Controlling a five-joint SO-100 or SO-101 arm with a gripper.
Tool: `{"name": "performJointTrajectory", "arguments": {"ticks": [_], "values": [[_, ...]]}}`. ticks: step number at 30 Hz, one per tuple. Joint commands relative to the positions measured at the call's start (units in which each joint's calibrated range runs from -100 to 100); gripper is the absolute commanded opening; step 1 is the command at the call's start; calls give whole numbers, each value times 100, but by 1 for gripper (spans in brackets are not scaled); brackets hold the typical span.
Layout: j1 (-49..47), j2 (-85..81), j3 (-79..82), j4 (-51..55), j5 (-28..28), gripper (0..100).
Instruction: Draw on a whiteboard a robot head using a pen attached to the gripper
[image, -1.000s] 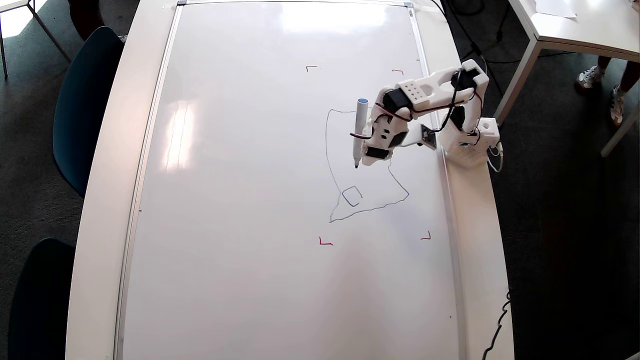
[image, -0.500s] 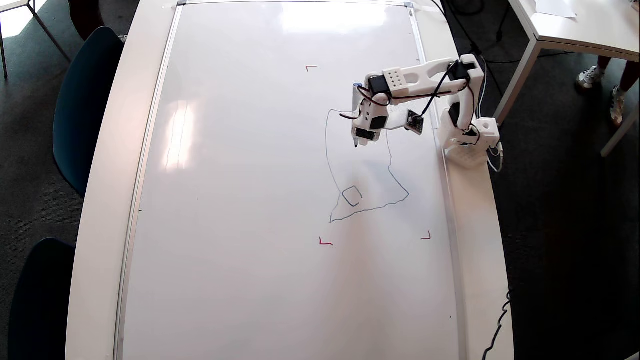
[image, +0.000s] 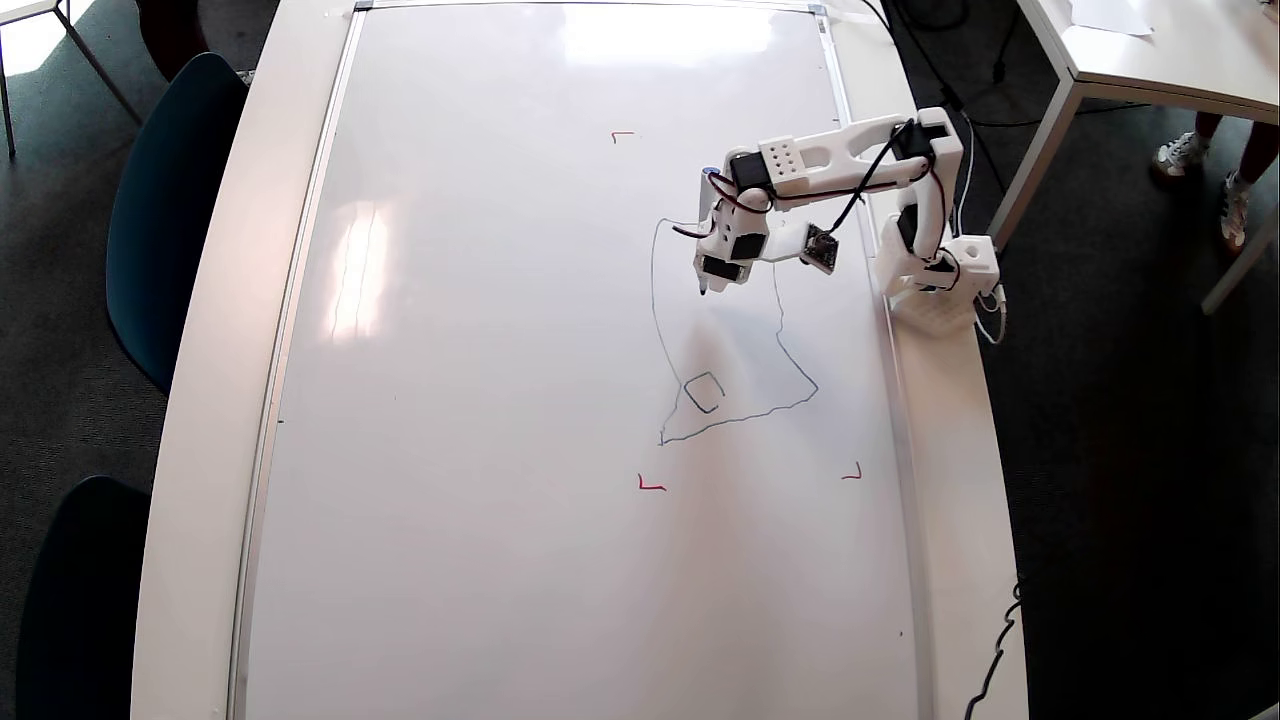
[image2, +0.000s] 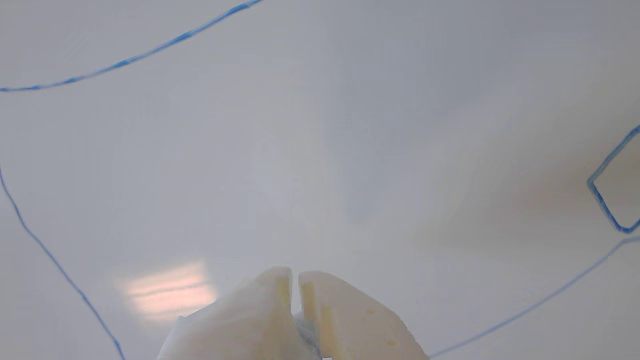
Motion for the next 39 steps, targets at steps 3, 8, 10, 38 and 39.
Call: {"name": "performJointTrajectory", "arguments": {"ticks": [3,8,10,38,39], "values": [[-27,47,-99,-186,12,1],[-130,64,-63,-195,7,1],[-189,89,-8,-343,-14,1],[231,443,-163,-1021,44,1],[260,434,-153,-1012,97,1]]}}
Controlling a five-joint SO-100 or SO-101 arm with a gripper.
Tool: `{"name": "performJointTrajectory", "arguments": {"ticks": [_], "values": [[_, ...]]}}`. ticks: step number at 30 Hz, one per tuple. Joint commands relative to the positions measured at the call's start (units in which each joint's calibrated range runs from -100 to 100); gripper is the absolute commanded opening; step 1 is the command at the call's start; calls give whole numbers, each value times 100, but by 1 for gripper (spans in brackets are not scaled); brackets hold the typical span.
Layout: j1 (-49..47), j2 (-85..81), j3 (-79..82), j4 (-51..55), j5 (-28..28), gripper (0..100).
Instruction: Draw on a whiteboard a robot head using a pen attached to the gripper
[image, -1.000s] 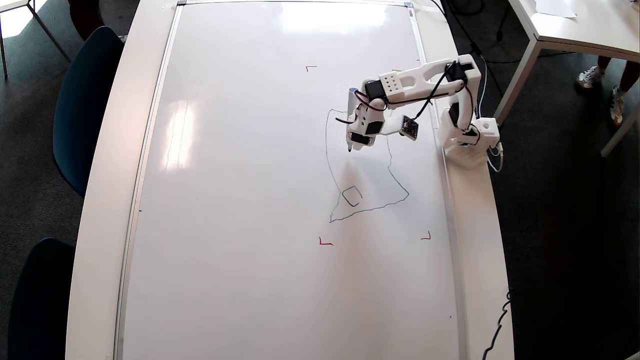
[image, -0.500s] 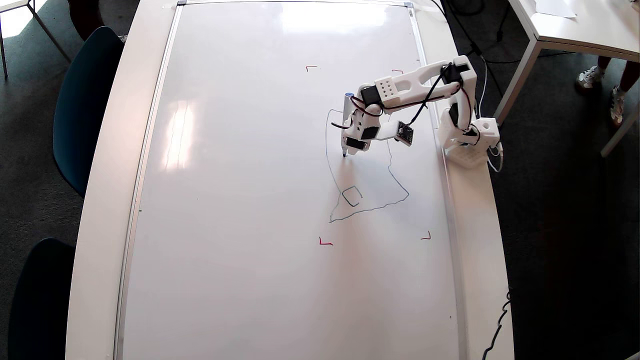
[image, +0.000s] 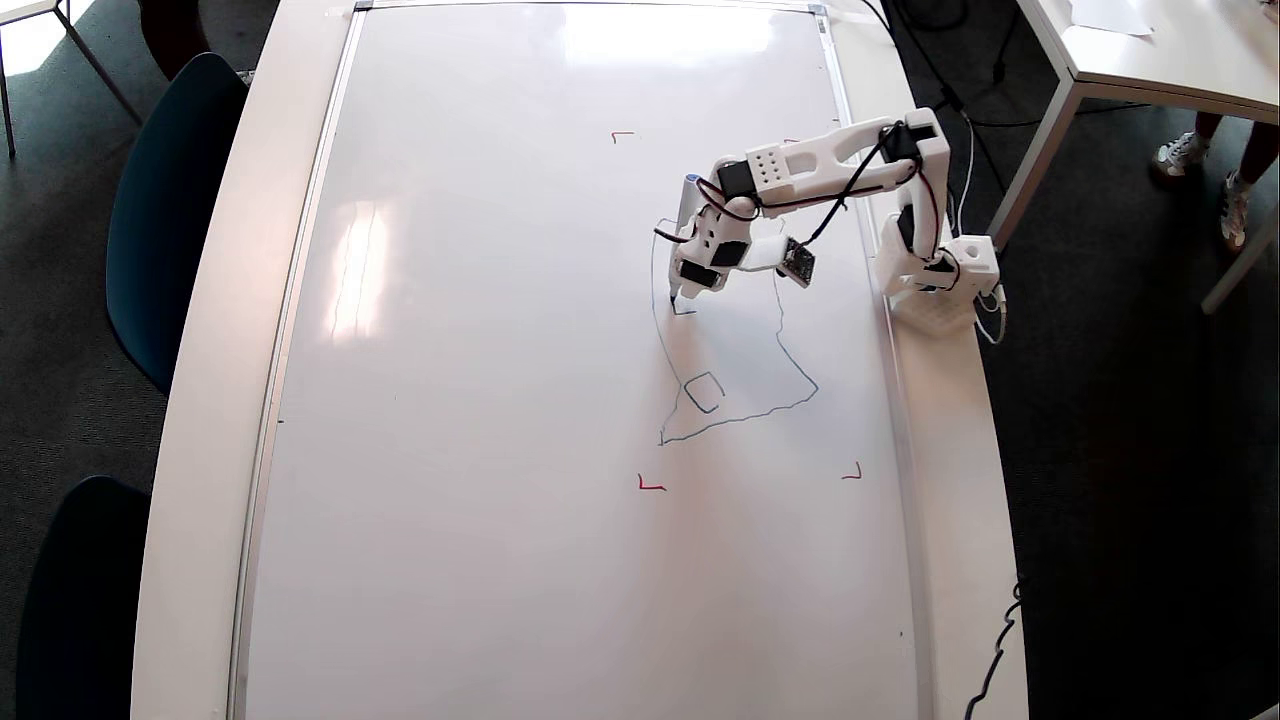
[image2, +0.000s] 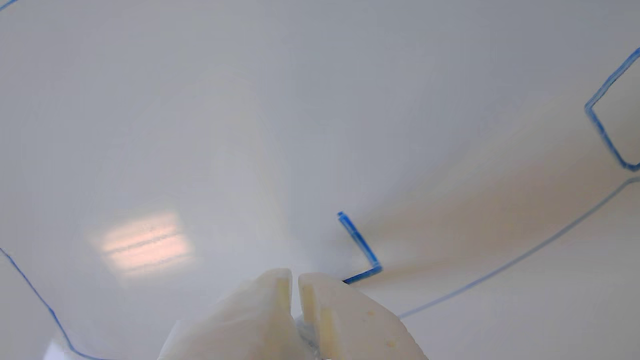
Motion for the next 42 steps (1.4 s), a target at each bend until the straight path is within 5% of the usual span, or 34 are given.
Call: {"name": "performJointTrajectory", "arguments": {"ticks": [1,24,37,42], "values": [[172,-88,-72,41,172,1],[-174,-661,900,771,582,1],[-182,-686,-126,927,337,1],[-182,-872,-871,2074,353,1]]}}
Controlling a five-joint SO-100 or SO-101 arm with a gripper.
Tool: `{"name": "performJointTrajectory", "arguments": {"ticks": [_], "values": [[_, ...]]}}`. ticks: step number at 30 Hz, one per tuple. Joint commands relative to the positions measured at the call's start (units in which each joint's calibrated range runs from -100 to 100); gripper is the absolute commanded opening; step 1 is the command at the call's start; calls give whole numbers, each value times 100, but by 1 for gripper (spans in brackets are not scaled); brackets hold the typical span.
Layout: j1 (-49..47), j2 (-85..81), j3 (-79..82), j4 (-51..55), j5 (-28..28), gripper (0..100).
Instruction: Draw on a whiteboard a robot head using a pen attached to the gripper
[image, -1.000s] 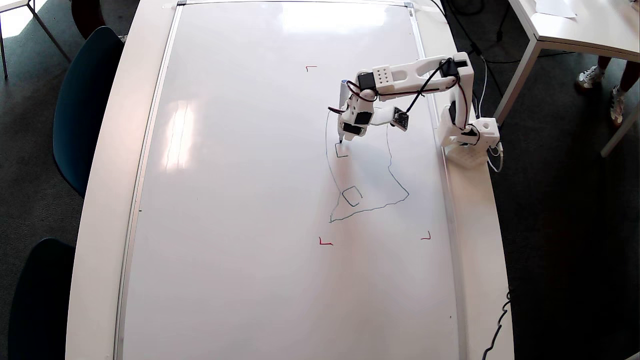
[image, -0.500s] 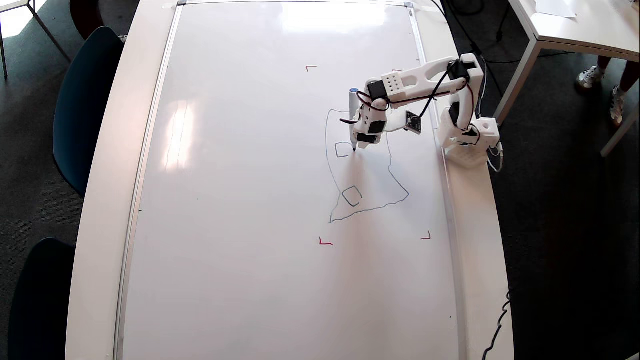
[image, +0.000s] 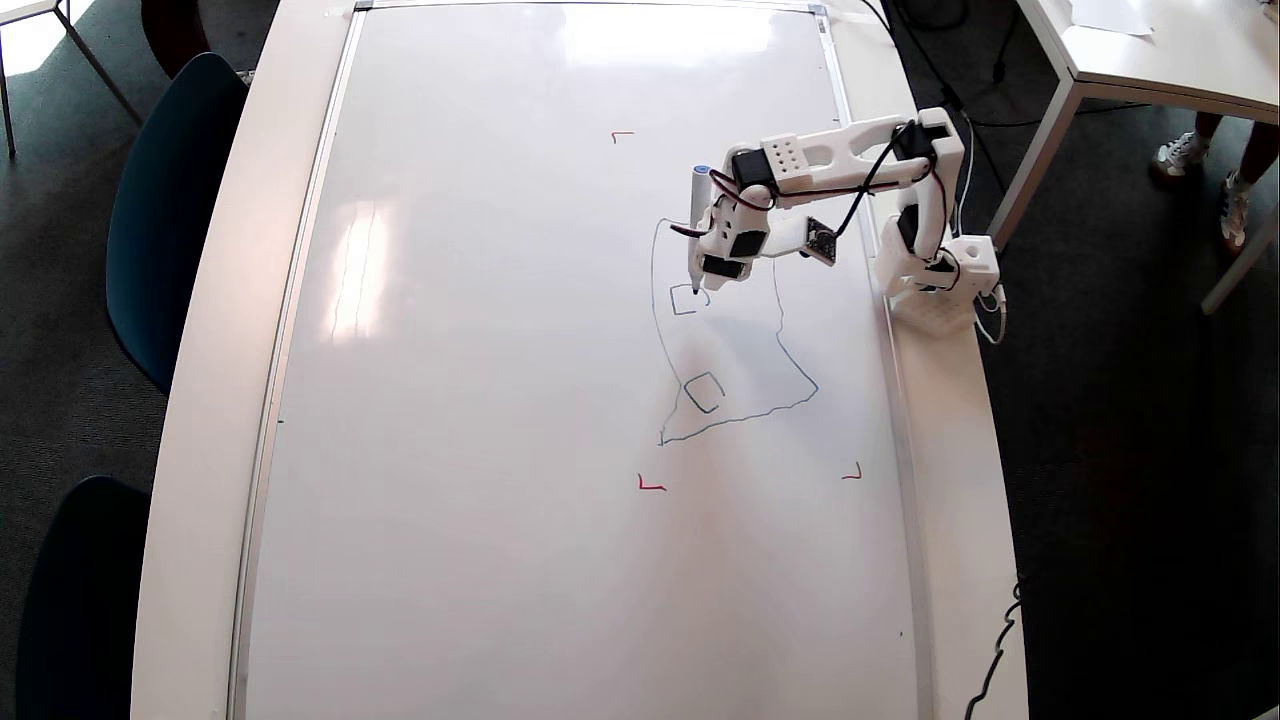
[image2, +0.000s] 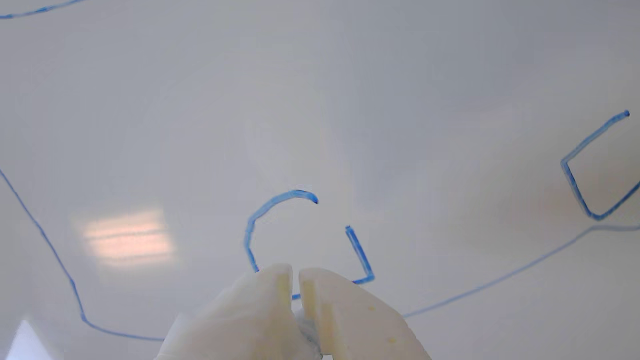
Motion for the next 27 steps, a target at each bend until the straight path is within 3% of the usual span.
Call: {"name": "performJointTrajectory", "arguments": {"ticks": [1,14,27], "values": [[-12,-375,-690,783,-1,1],[-905,123,-671,331,-735,1],[-1200,384,-281,70,-959,1]]}}
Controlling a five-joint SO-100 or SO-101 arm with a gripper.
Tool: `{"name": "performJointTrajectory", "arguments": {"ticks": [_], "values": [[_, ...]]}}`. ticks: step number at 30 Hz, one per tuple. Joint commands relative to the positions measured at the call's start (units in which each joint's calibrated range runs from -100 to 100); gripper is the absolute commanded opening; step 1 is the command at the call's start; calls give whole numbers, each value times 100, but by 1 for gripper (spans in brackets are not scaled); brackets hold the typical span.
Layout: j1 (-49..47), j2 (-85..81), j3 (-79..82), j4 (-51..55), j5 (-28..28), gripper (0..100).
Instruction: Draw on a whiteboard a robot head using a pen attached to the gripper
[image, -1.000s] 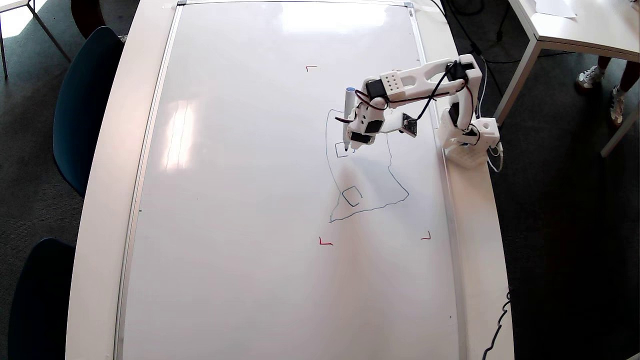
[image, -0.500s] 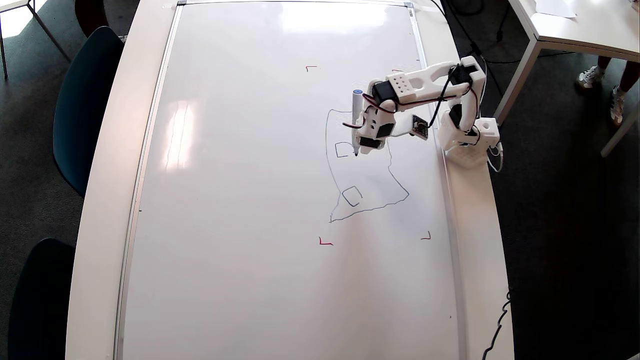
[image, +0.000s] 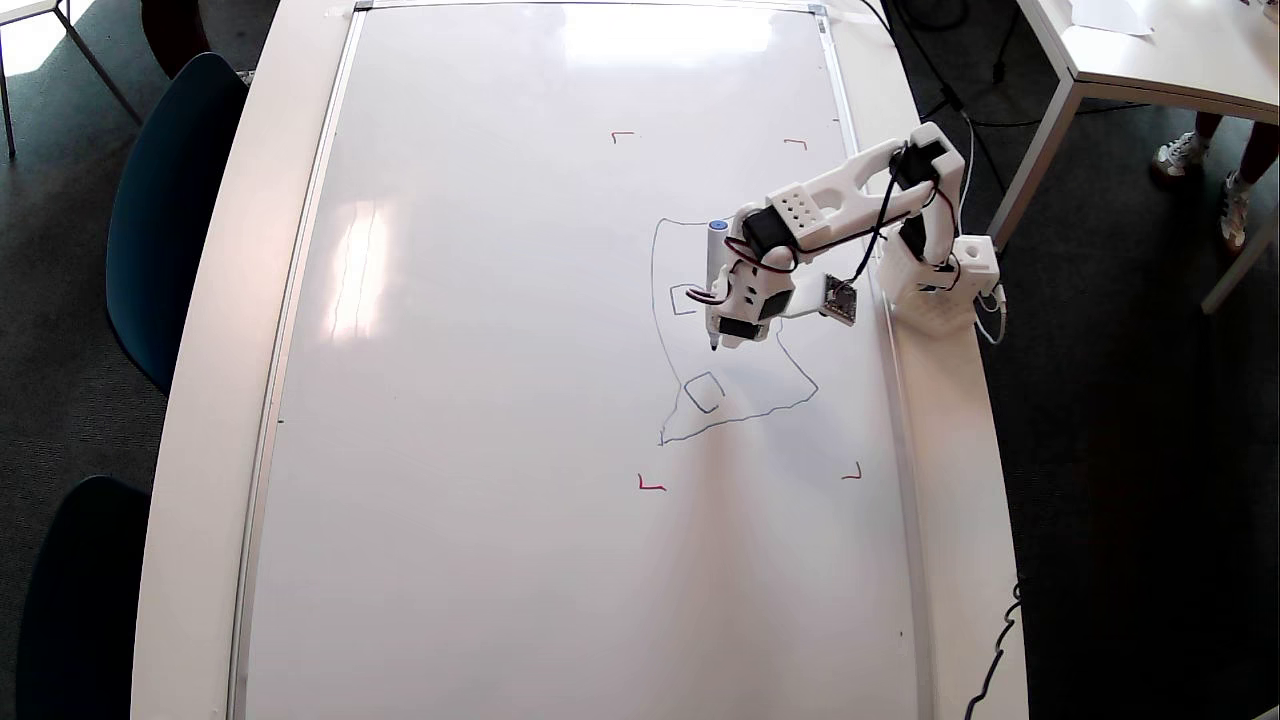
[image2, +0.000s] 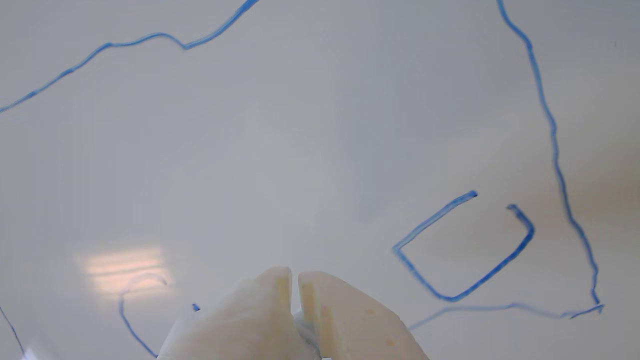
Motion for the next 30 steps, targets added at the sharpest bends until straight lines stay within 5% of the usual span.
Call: {"name": "performJointTrajectory", "arguments": {"ticks": [1,30], "values": [[1,-96,227,-136,-19,1],[82,-37,899,-709,29,1]]}}
